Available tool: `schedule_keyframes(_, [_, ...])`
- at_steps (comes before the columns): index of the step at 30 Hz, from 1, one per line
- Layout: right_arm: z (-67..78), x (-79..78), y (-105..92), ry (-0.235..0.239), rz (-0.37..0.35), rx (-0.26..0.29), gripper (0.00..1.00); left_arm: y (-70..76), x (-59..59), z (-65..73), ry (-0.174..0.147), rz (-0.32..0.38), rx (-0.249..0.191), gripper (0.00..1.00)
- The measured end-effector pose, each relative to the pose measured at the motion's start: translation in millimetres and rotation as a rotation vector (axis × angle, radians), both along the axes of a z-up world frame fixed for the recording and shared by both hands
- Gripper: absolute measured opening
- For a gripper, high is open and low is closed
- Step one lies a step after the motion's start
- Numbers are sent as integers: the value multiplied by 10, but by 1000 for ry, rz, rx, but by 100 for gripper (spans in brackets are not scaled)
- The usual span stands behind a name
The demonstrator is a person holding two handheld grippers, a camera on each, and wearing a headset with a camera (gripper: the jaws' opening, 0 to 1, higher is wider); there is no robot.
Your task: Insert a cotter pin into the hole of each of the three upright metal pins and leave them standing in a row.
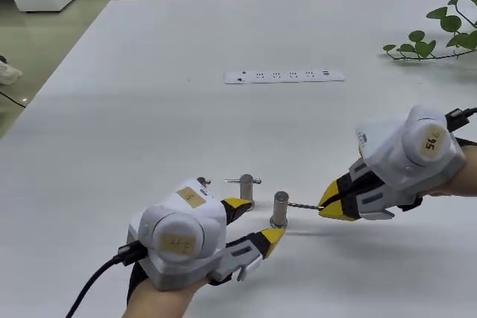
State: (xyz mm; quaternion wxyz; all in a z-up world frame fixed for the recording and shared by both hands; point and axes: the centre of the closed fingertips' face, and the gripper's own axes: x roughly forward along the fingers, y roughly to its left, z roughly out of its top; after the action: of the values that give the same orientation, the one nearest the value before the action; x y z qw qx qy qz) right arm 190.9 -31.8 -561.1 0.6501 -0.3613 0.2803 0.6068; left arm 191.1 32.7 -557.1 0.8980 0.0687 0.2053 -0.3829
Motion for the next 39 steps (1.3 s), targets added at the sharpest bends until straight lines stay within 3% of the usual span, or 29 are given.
schedule_keyframes(11, [-51,100,-57,-18,21,-34,0,-100,136,-122,20,28,22,27])
schedule_keyframes(22, [-75,164,-30,-27,45,-44,0,-186,221,-228,34,35,77,22])
schedule_keyframes(28, [-83,177,-37,-31,56,-52,0,-220,268,-274,55,49,71,18])
schedule_keyframes(39, [-46,155,-6,-43,70,-39,0,-266,288,-292,63,45,66,10])
